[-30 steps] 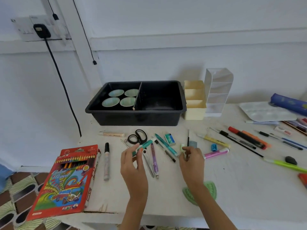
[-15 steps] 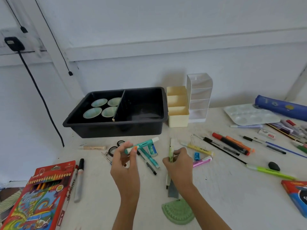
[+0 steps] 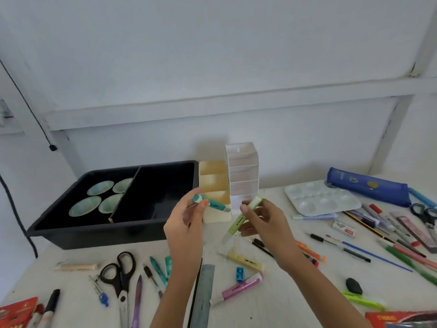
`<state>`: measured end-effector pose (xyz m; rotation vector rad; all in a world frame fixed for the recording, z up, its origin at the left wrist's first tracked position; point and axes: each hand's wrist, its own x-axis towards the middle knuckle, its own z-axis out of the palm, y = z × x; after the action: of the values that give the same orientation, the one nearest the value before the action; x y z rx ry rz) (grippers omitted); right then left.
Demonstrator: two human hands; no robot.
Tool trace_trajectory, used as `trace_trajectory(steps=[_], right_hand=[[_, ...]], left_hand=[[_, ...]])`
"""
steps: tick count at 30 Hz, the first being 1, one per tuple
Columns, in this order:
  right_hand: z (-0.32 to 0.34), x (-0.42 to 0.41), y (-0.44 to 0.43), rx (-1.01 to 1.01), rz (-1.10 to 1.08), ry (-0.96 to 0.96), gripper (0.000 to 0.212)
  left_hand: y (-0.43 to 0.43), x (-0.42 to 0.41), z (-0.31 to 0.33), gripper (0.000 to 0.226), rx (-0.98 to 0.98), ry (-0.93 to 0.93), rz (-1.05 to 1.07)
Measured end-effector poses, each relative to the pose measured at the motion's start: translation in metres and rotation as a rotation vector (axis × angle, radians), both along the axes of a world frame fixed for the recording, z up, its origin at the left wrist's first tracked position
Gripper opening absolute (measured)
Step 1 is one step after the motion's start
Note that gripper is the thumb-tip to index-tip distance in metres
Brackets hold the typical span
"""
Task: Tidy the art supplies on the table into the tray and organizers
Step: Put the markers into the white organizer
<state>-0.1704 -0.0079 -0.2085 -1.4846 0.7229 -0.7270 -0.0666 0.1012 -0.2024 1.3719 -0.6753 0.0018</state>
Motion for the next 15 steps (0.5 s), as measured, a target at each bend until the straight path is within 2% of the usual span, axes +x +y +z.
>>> trace_trajectory(steps=[5, 10, 15], right_hand=[[0.018, -0.013, -0.028, 0.053, 0.004, -0.105, 0.023], [0.033, -0.025, -0.057, -0.059, -0.050, -0.161, 0.015], [0.047, -0.031, -0.083, -0.155, -0.132, -0.256, 0.012]], left_hand=[[-0.040, 0.005, 0.023, 0.031, -0.027, -0.072, -0.021], [-0.075, 0.010, 0.041, 0.020, -0.055, -0.182, -0.008], [-0.106, 0.018, 0.041, 0.019, 0.033, -0.303, -0.037]])
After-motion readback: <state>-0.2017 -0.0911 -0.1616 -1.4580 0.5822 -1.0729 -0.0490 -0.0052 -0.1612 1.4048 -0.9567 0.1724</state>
